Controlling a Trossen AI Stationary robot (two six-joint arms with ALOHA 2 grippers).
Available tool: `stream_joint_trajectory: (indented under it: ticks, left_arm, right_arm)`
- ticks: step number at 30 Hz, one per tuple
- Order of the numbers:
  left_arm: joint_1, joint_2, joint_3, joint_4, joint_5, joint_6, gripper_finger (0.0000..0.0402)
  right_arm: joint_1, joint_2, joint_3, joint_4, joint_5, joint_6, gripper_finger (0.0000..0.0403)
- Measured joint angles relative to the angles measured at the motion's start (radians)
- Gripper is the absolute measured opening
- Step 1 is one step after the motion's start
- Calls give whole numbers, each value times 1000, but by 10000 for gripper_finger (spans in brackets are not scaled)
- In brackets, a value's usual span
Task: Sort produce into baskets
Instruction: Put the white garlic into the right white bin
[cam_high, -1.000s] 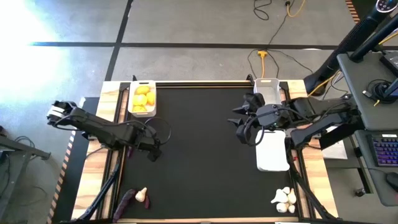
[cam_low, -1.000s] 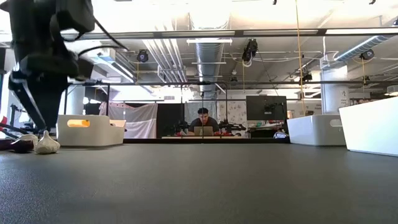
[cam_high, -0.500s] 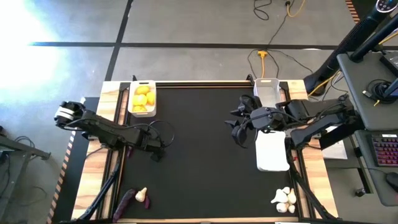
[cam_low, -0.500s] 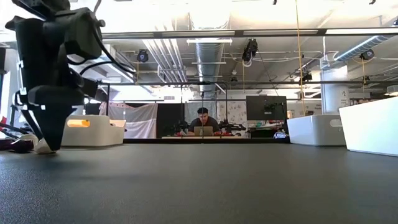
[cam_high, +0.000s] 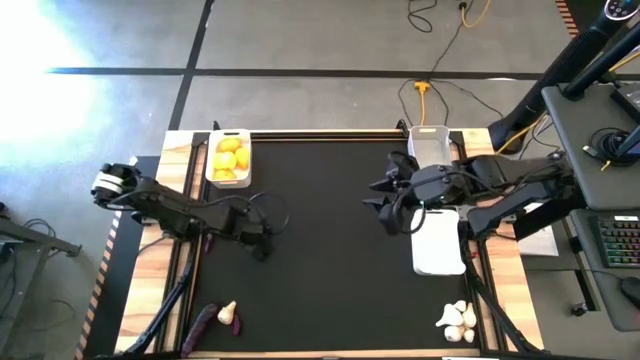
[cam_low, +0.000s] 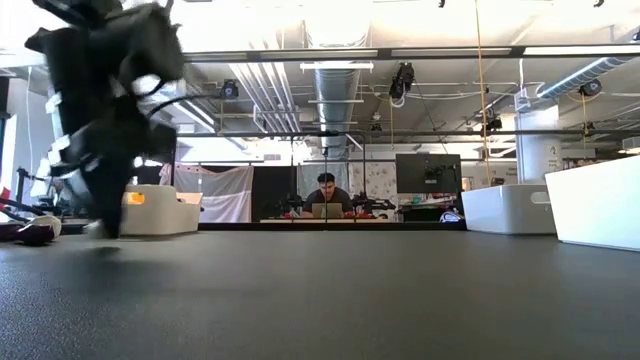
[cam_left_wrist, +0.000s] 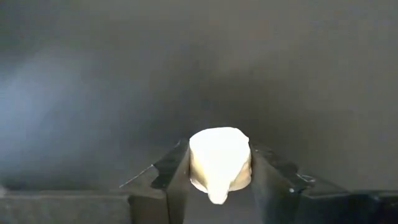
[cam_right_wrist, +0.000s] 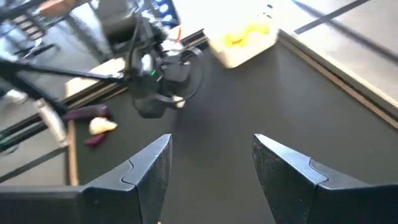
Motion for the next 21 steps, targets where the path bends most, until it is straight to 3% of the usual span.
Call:
stream_joint_trajectory:
  ticks: [9,12,16,21]
  left_arm:
    - [130,106,204,190,4,241,122]
    - [174,203,337,234,7,373,121]
    - [218,372,525,306,104,511,121]
    - [237,579,747,318,154,628,121]
  right_arm:
    - [4,-21,147,-292,-81,35,215]
    - [15,-25,173,-407,-81,88,215]
    - [66,-20,161,-525,-81,189,215]
    - [169,-8,78,-557,-80,284,215]
